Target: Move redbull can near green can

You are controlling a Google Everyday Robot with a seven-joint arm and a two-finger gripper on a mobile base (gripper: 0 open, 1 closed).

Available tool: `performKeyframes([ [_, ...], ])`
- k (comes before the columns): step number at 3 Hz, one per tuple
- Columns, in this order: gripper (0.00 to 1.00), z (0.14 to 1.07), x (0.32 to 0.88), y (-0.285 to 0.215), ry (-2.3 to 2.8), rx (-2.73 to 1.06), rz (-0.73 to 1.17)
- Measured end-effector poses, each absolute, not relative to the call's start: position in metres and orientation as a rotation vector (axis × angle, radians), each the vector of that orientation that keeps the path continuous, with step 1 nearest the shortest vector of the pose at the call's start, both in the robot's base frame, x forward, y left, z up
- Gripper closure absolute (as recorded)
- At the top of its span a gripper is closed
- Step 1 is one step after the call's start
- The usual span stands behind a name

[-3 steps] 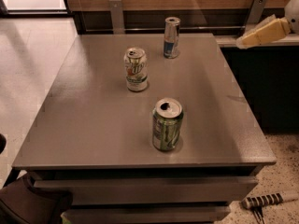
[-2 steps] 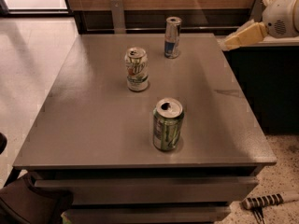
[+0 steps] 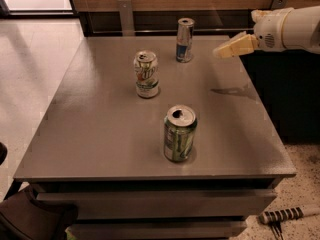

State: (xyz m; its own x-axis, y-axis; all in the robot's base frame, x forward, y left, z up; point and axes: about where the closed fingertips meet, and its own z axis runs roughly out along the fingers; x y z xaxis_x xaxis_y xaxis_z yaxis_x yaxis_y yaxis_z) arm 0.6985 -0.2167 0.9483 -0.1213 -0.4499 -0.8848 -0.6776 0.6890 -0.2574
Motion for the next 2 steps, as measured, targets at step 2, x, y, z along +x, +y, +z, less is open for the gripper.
performKeyframes([
  [2,0.0,0.909,0.74,-0.17,1.704,-0.867,0.405],
])
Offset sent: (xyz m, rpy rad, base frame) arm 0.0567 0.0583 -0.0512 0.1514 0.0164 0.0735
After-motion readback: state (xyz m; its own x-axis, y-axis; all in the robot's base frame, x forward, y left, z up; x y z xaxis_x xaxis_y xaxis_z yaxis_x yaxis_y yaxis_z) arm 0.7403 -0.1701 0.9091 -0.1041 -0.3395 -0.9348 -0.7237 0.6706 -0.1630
